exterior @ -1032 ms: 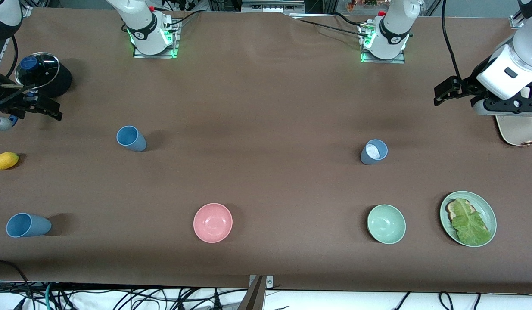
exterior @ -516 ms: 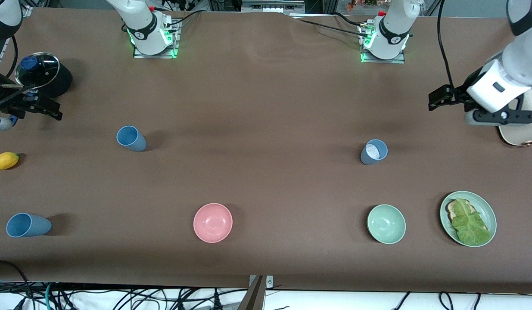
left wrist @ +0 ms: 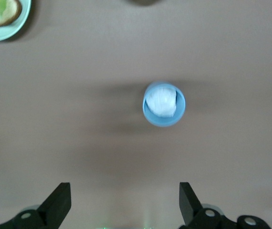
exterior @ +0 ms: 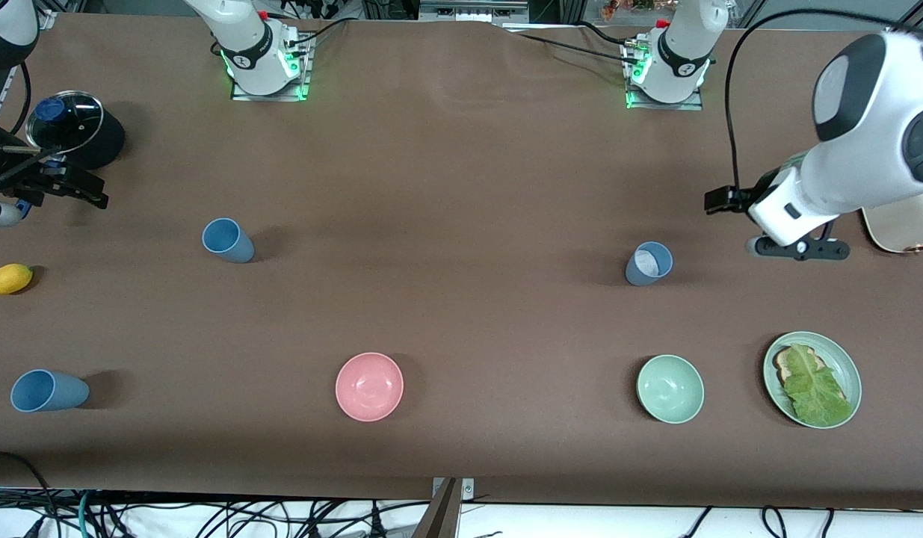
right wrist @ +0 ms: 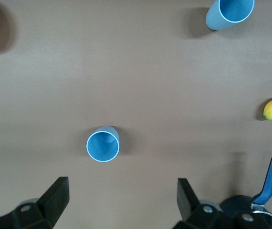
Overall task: Stack blue cups with both arms
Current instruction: 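Move the left gripper down over the nearby blue cup, then close the left gripper on the blue cup's rim, then lift the blue cup and carry it to the table middle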
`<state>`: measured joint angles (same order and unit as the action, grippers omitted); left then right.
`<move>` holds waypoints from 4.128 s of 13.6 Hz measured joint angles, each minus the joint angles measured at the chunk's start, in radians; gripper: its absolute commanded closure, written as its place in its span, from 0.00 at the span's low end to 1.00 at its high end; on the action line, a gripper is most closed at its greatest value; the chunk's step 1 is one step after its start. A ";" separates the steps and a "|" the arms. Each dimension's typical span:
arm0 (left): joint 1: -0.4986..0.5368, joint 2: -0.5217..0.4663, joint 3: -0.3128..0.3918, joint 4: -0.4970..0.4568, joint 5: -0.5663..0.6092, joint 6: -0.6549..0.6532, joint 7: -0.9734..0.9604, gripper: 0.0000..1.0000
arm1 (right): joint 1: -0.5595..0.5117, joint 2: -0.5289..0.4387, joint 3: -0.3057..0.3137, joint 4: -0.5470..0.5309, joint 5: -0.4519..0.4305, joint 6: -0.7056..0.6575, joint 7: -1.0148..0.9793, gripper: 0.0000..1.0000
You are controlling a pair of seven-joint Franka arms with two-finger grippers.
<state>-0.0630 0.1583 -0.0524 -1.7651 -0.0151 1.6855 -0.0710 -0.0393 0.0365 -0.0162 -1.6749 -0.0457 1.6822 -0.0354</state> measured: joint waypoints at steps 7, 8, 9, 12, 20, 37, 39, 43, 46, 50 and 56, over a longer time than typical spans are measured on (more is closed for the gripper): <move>-0.006 0.072 -0.029 -0.283 0.049 0.459 0.016 0.00 | 0.000 0.000 0.000 0.000 0.000 0.000 0.000 0.00; -0.006 0.087 -0.029 -0.294 0.065 0.492 0.016 0.00 | 0.000 0.000 0.000 0.000 0.000 0.000 0.000 0.00; -0.006 0.100 -0.029 -0.307 0.073 0.521 0.016 0.02 | 0.000 0.000 0.000 0.000 0.000 0.000 0.000 0.00; -0.006 0.142 -0.029 -0.351 0.075 0.610 0.016 0.82 | 0.000 0.000 0.000 0.000 0.000 0.000 0.000 0.00; -0.008 0.176 -0.041 -0.360 0.075 0.637 0.016 1.00 | 0.000 0.000 0.000 0.000 0.000 0.000 0.000 0.00; -0.269 0.358 -0.257 0.074 0.075 0.416 -0.655 1.00 | 0.000 0.000 0.000 -0.001 0.000 0.000 0.000 0.00; -0.281 0.387 -0.257 0.093 0.075 0.416 -0.667 1.00 | 0.000 0.000 0.000 -0.001 0.000 0.000 0.000 0.00; -0.305 0.427 -0.258 0.096 0.075 0.416 -0.668 1.00 | 0.000 0.000 0.000 -0.001 0.000 0.000 0.000 0.00; -0.318 0.443 -0.258 0.096 0.075 0.416 -0.667 1.00 | 0.000 0.000 0.000 -0.001 0.000 0.000 0.000 0.00; -0.349 0.449 -0.263 0.098 0.075 0.416 -0.667 0.99 | 0.000 0.000 0.000 -0.001 0.000 0.000 0.000 0.00; -0.365 0.450 -0.264 0.107 0.075 0.416 -0.671 0.00 | 0.000 0.000 0.000 -0.001 0.000 0.000 0.000 0.00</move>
<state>-0.4281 0.6087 -0.3159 -1.6582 0.0596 2.1013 -0.7423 -0.0393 0.0369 -0.0161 -1.6756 -0.0457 1.6822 -0.0353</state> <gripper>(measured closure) 0.604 0.000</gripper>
